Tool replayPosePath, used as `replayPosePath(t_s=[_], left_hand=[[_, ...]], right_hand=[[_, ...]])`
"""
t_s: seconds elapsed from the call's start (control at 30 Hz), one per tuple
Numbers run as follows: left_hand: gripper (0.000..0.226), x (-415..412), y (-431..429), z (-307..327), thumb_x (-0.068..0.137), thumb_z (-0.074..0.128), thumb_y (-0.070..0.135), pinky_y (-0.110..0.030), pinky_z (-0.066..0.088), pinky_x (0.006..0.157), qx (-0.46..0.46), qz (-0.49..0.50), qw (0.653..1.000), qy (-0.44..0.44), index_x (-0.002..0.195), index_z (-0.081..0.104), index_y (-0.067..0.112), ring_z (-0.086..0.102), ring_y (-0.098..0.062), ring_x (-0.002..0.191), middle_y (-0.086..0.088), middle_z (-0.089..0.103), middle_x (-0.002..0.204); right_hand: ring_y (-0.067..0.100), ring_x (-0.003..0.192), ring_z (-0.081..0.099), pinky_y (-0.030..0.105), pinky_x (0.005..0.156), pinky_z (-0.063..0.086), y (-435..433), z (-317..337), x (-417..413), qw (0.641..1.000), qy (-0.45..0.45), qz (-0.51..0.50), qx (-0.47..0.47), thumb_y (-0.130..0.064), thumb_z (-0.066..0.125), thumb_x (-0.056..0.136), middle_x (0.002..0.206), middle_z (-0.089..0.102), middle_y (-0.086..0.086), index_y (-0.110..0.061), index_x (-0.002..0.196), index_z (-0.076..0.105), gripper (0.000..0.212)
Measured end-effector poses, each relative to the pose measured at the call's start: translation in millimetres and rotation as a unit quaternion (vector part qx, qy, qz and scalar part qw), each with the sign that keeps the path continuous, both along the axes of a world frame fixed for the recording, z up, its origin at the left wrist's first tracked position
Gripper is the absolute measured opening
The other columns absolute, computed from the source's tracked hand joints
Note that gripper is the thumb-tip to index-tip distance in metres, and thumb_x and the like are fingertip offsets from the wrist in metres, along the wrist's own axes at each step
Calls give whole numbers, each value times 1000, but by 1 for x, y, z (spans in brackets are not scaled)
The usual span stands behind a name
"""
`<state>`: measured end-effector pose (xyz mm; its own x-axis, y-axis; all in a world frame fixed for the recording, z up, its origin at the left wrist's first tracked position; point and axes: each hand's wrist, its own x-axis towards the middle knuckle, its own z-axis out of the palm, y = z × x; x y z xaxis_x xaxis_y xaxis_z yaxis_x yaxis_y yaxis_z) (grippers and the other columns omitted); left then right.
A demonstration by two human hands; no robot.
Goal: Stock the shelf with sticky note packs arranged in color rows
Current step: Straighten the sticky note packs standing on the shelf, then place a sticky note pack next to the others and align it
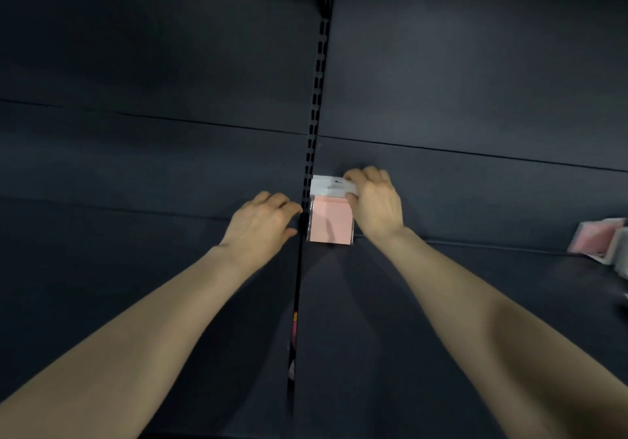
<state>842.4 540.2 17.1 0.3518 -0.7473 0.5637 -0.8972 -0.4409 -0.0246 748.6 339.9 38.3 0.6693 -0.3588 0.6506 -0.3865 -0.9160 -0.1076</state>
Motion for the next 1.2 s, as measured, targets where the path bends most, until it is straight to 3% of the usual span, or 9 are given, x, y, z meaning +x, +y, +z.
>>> replayPosePath(t_s=[0.2, 0.47, 0.6, 0.83, 1.2], left_hand=[[40, -6, 5, 12, 82, 72, 28, -41, 53, 81, -3, -18, 999, -28, 119, 64, 16, 57, -29, 103, -6, 64, 114], [40, -65, -11, 38, 80, 73, 31, -42, 51, 80, -10, -101, 991, -90, 116, 65, 15, 57, -33, 102, -7, 65, 111], [42, -115, -37, 46, 85, 67, 36, -43, 50, 84, -4, -163, 981, -109, 121, 62, 15, 55, -31, 104, -7, 63, 115], [44, -234, -105, 53, 88, 61, 41, -42, 48, 86, 11, -236, 964, -121, 126, 57, 20, 52, -27, 111, -4, 60, 122], [42, -430, -245, 55, 93, 53, 43, -38, 42, 98, 18, -304, 947, -101, 129, 54, 21, 43, -23, 125, 0, 52, 133]], right_hand=[[36, 95, 56, 45, 75, 51, 3, 5, -39, 995, -7, -21, -96, -15, 67, 83, 106, 63, 13, -8, 116, 65, 34], [35, 93, 57, 43, 77, 44, 9, 14, -159, 965, 54, -120, -225, -34, 52, 91, 109, 61, 13, -8, 124, 58, 42], [35, 89, 56, 42, 74, 42, 10, 11, -230, 958, 64, -165, -224, -37, 47, 91, 105, 62, 11, -9, 122, 58, 44], [36, 99, 56, 44, 84, 43, -17, 5, -363, 952, 99, -223, -184, -45, 41, 91, 107, 63, 11, -10, 124, 59, 52], [34, 100, 55, 43, 85, 43, -105, 1, -565, 940, 120, -285, -142, -43, 46, 93, 109, 63, 9, -14, 121, 59, 43]])
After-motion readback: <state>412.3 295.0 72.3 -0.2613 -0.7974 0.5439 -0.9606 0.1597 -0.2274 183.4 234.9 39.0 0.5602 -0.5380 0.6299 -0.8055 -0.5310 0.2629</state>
